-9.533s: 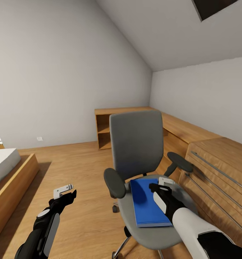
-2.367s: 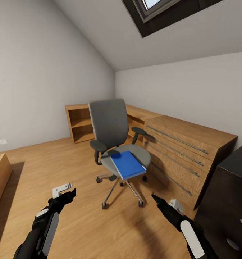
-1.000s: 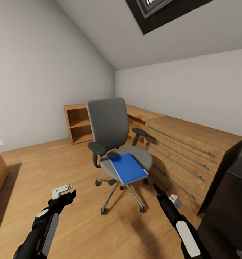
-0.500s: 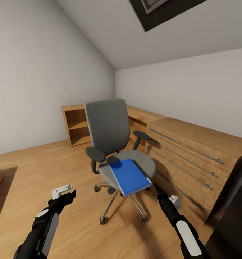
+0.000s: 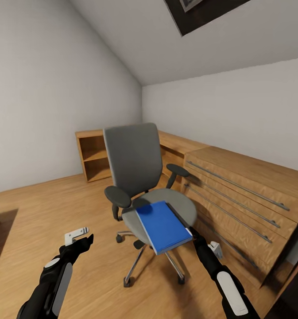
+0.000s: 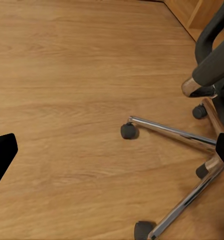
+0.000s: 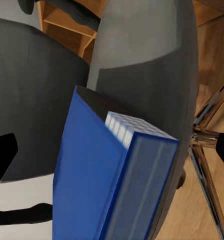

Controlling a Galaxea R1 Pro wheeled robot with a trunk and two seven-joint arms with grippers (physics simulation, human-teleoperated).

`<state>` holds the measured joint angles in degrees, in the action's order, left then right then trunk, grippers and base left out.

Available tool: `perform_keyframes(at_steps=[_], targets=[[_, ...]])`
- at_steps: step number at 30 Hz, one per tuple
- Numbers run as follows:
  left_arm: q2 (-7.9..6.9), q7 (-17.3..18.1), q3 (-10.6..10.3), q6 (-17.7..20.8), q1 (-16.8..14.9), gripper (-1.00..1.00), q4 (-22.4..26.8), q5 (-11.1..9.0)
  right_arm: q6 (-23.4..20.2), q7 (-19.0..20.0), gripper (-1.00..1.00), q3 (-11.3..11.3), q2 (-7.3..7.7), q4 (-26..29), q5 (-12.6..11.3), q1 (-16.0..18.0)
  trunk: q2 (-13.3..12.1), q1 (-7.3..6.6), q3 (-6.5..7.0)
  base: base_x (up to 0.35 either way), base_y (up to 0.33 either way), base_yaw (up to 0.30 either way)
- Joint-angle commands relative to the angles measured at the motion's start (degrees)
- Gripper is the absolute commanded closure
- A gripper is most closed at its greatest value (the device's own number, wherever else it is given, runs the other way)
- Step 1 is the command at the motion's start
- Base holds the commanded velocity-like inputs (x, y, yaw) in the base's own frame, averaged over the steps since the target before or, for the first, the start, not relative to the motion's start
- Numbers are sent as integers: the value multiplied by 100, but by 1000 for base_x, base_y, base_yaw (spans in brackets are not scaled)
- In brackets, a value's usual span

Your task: In the bedroom, organize the workspace by keeping the computer under the desk, ensuring the monitor is on the desk, placing the keyboard on the desk next to the monitor, placing the mouse on the desk next to the keyboard, moving the folder from the swivel chair onto the desk next to the mouse, stacking the notebook on top of the folder with the pen on top of the notebook, and positioning the swivel chair next to the desk.

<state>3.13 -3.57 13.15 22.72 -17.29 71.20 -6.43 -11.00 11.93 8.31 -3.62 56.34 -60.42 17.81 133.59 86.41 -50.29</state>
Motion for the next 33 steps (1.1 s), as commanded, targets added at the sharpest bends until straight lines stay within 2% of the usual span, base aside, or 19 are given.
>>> perform_keyframes(at_steps=[1,26,33], targets=[[3,-30,4,30,-3,-100,8,-61,-51,16,-100,24,-9,1,-49,3,2,-1,-6,41,10,0],[3,-30,4,31,-3,-100,8,-64,-51,-121,-100,6,-55,-1,-49,3,2,-1,-6,6,1,0],[3,-30,10,31,-3,-100,32,-76,-51,-135,-100,-87,-59,-1,-49,3,2,-1,-6,0,0,0]])
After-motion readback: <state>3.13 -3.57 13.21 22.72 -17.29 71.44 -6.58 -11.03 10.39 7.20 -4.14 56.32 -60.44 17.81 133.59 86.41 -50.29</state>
